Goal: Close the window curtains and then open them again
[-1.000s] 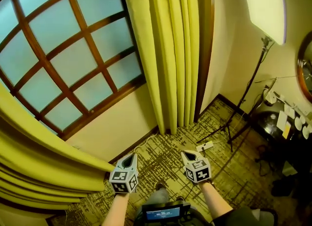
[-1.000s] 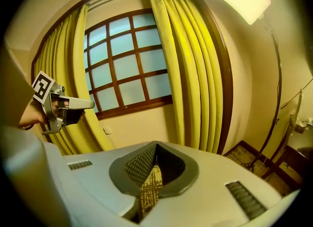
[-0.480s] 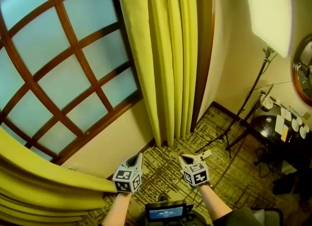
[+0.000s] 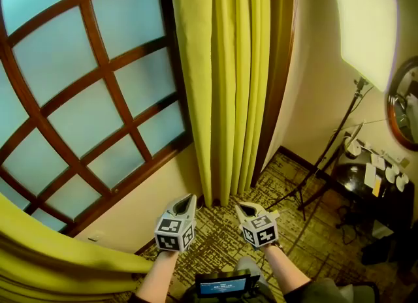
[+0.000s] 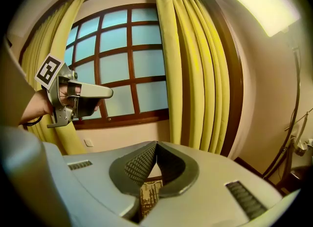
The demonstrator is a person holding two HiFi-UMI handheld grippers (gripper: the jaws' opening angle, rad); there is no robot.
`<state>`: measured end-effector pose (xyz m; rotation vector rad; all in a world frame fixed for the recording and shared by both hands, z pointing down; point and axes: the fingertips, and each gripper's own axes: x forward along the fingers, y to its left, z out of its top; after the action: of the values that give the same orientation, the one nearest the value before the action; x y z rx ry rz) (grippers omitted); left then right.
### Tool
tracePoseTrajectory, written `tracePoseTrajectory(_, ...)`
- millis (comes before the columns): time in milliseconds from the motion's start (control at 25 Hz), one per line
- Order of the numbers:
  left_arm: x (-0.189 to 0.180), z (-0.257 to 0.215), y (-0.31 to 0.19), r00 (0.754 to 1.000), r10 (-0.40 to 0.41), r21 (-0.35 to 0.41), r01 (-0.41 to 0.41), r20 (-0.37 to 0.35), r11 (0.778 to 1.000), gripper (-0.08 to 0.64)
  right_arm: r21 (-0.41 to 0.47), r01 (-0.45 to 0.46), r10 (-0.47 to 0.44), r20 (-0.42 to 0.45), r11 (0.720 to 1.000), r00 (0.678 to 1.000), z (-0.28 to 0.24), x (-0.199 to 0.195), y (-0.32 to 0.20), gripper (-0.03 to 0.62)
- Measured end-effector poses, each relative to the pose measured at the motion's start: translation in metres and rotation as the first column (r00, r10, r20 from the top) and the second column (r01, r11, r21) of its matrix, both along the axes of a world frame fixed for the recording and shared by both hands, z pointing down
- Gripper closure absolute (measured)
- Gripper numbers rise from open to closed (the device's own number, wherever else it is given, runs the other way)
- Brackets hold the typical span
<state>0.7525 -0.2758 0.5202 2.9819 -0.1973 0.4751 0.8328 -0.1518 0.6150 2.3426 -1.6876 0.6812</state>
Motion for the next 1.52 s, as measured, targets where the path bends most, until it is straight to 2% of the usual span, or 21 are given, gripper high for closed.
tracePoseTrajectory(280, 0.046, -0.031, -0.007, 0.999, 0.021, 0.061, -0.019, -0.037, 0.998, 0.566, 0.057, 0.034, -0.032, -0.033, 0.998, 0.999, -0.024, 0.03, -0.039, 0.581)
tracePoseTrajectory(480, 0.078, -0.048, -0.023, 0.998, -0.007, 0.083, 0.012, -0.063, 0.996, 0.566, 0.09, 0.078, -0.074, -0.054, 0.993, 0.996, -0.036, 0.056, -0.068, 0.58)
tracePoseTrajectory(840, 0.173, -0.104, -0.058, 0.987, -0.1, 0.15, 0.118, -0.124, 0.982, 0.56, 0.162, 0.08, -0.06, -0.123, 0.984, 0.991, -0.082, 0.151, -0.105, 0.569)
tracePoseTrajectory(920, 0.197, -0.12, -0.066, 0.982, -0.121, 0.171, 0.144, -0.142, 0.975, 0.513, 0.191, 0.082, -0.057, -0.131, 0.978, 0.99, -0.095, 0.176, -0.115, 0.569)
tracePoseTrajectory(960, 0.209, -0.129, -0.069, 0.979, -0.133, 0.184, 0.161, -0.152, 0.97, 0.484, 0.203, 0.086, -0.059, -0.135, 0.975, 0.989, -0.102, 0.188, -0.12, 0.567)
tracePoseTrajectory(1040, 0.231, -0.148, -0.079, 0.97, -0.168, 0.22, 0.205, -0.177, 0.954, 0.38, 0.22, 0.096, -0.064, -0.149, 0.971, 0.987, -0.115, 0.211, -0.131, 0.547)
tracePoseTrajectory(1120, 0.25, -0.17, -0.091, 0.955, -0.216, 0.26, 0.265, -0.204, 0.928, 0.292, 0.235, 0.108, -0.069, -0.166, 0.966, 0.984, -0.129, 0.232, -0.142, 0.518)
tracePoseTrajectory(1200, 0.263, -0.196, -0.104, 0.937, -0.261, 0.294, 0.324, -0.235, 0.899, 0.217, 0.25, 0.117, -0.07, -0.189, 0.961, 0.98, -0.144, 0.251, -0.153, 0.461)
tracePoseTrajectory(1280, 0.275, -0.227, -0.112, 0.92, -0.283, 0.319, 0.363, -0.271, 0.876, 0.172, 0.26, 0.116, -0.058, -0.222, 0.959, 0.973, -0.16, 0.269, -0.164, 0.401)
tracePoseTrajectory(1400, 0.29, -0.271, -0.122, 0.907, -0.29, 0.354, 0.391, -0.305, 0.85, 0.121, 0.264, 0.103, -0.034, -0.251, 0.959, 0.967, -0.177, 0.287, -0.182, 0.257)
tracePoseTrajectory(1520, 0.302, -0.309, -0.137, 0.892, -0.292, 0.396, 0.42, -0.344, 0.817, 0.095, 0.279, 0.102, -0.019, -0.286, 0.955, 0.958, -0.201, 0.297, -0.201, 0.219)
